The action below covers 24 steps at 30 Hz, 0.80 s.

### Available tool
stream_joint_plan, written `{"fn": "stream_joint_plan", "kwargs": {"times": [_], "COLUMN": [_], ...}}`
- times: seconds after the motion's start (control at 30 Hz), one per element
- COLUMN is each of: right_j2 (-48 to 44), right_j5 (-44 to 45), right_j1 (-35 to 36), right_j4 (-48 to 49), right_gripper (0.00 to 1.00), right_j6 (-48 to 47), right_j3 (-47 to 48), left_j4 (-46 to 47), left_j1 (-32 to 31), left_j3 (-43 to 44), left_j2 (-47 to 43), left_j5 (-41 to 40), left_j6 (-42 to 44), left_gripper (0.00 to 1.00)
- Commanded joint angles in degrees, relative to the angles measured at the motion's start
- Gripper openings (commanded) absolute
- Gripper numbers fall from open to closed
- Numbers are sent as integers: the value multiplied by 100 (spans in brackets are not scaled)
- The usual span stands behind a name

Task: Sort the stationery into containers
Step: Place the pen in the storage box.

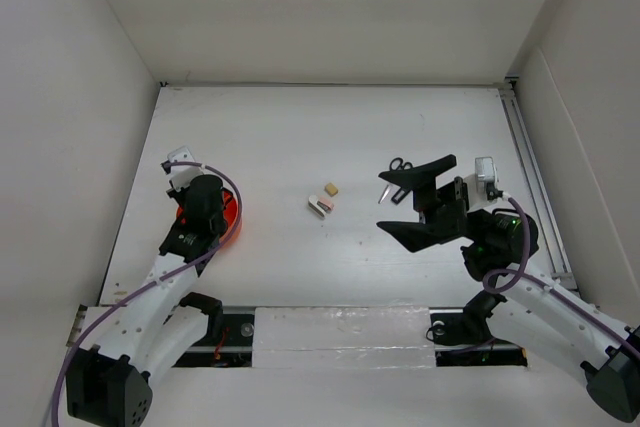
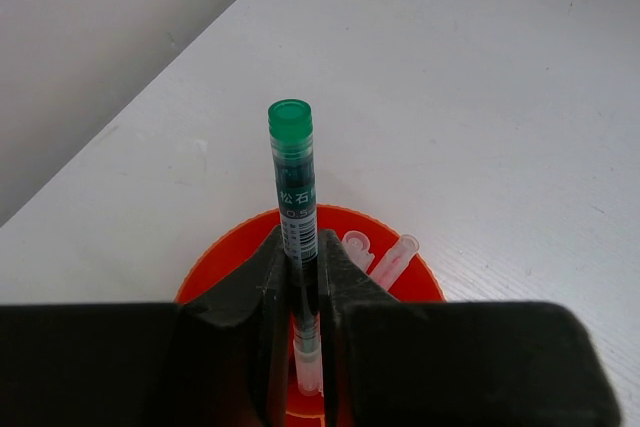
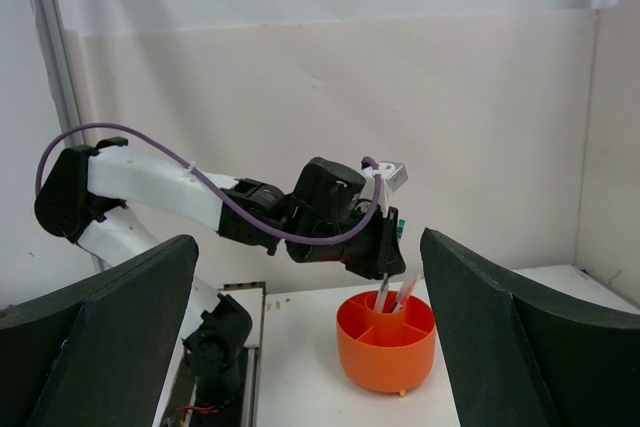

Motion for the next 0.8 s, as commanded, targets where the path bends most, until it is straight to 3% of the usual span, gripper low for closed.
{"fn": "stream_joint_plan", "kwargs": {"times": [0.0, 0.77], "right_j2": [-53, -53], "right_j5": [18, 18], "right_j1": [58, 58], "right_j4": [128, 14], "right_gripper": [99, 99], "right_j6": [-84, -189], "right_j3": [47, 47], "left_j4": [40, -188], "left_j1": [14, 14], "left_j3": [-64, -64], "left_j2": [-78, 36], "left_j5": [-126, -240], "left_j6": [-72, -547], "left_gripper": [0, 0]}}
